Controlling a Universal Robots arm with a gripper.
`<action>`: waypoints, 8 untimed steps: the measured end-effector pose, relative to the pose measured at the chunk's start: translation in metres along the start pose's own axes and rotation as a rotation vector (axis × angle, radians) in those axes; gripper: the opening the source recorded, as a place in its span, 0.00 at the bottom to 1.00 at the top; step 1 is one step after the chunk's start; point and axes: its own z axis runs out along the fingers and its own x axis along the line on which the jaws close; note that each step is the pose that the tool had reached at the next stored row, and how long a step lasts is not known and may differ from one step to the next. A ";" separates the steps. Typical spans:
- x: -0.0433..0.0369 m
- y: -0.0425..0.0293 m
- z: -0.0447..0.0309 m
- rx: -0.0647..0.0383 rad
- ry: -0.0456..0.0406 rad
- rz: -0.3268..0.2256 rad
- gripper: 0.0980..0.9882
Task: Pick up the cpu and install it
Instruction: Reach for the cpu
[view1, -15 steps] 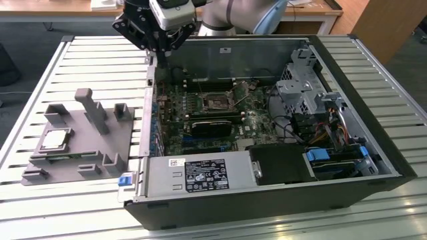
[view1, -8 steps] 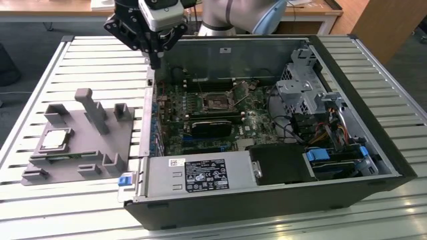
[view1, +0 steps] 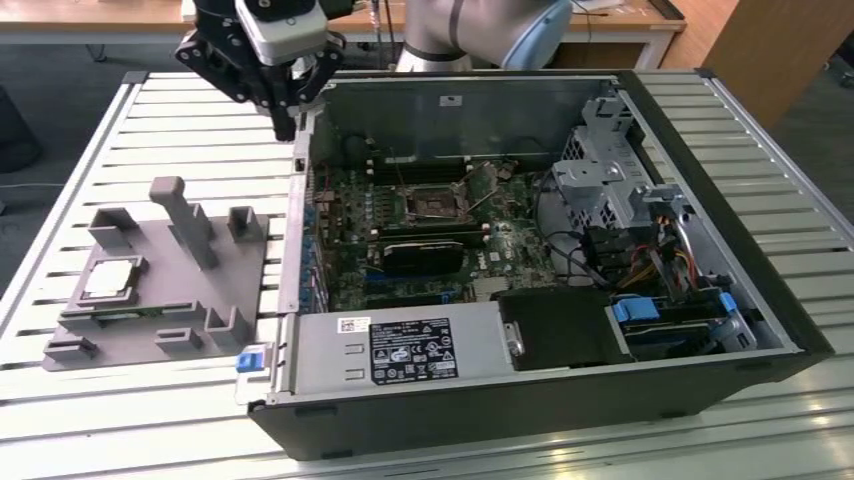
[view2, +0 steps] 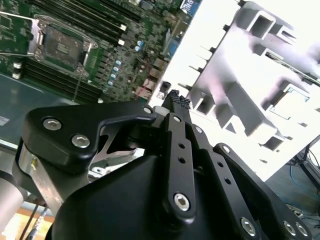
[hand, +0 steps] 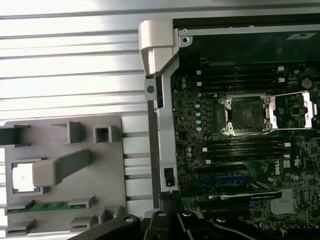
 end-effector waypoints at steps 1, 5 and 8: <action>0.0040 -0.0002 0.0001 0.000 0.0001 0.000 0.01; 0.0174 -0.0010 0.0006 0.000 0.0002 0.000 0.01; 0.0251 -0.0014 0.0010 0.000 0.0008 0.000 0.01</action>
